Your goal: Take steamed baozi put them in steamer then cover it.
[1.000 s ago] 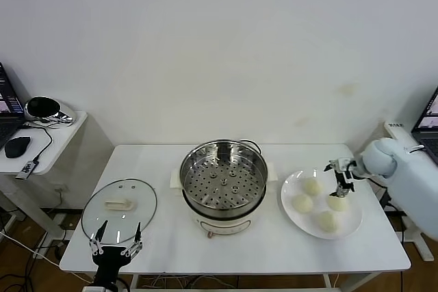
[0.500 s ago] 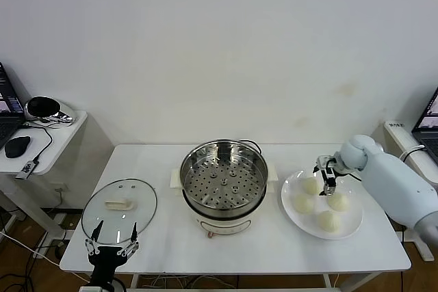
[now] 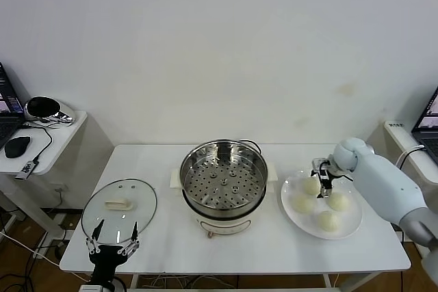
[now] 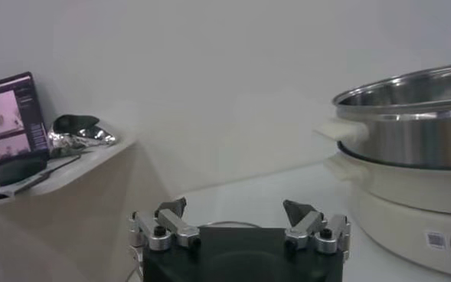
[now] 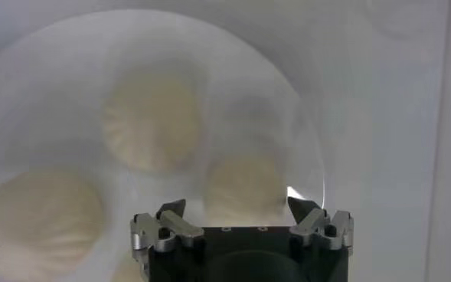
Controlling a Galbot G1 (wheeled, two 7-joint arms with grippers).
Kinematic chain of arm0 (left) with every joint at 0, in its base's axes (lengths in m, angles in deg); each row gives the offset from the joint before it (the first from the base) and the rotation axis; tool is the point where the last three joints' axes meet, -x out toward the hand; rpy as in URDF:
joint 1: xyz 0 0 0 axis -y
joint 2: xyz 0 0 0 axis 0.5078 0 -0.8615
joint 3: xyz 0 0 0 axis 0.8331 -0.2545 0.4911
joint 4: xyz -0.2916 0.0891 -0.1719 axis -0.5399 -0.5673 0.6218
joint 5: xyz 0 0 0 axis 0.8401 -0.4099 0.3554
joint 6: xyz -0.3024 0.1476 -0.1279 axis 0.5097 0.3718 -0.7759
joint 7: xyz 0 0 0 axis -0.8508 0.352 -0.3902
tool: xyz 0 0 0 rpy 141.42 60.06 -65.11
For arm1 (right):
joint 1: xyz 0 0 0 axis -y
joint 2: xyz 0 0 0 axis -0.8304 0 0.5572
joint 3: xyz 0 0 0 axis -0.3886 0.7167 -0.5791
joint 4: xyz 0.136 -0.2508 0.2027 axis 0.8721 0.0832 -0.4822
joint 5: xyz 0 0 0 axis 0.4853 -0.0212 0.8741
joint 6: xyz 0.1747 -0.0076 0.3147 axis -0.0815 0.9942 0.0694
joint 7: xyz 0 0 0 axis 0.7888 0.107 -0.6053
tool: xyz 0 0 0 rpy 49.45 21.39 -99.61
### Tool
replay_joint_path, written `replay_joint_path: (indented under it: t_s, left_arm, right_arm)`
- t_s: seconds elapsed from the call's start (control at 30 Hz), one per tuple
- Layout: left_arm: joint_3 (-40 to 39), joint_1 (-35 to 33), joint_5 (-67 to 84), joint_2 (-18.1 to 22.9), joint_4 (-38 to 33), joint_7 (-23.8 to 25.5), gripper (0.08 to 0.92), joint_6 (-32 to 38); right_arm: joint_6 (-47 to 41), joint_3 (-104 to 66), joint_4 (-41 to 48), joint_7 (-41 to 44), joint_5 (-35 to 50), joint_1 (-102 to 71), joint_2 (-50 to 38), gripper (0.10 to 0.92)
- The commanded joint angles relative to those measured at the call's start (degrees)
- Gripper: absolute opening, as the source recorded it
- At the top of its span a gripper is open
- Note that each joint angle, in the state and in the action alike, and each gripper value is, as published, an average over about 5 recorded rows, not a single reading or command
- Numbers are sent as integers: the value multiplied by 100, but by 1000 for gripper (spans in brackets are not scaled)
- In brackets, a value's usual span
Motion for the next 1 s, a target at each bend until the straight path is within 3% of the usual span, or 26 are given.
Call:
replay_joint_path:
  t_s: [0.03,0.4,0.6,1.0]
  left_arm:
    - [2,-6,6,-8,-9,5,823,5]
    - [6,-38,6,3,-45,5,823,11]
    - [14,-50,6,6,-52,6,823,19]
    - [-46,37,119,-75,-44,34,823,10]
  right_arm:
    - [27,5,127,-5,-55,23,74,763]
    - [1,21,67,-12,-74,30,42,591]
    - [13,106,-192,27,95,77,-146,561]
    - [-157,1680,-2393,236,2357,2020,-1581,568]
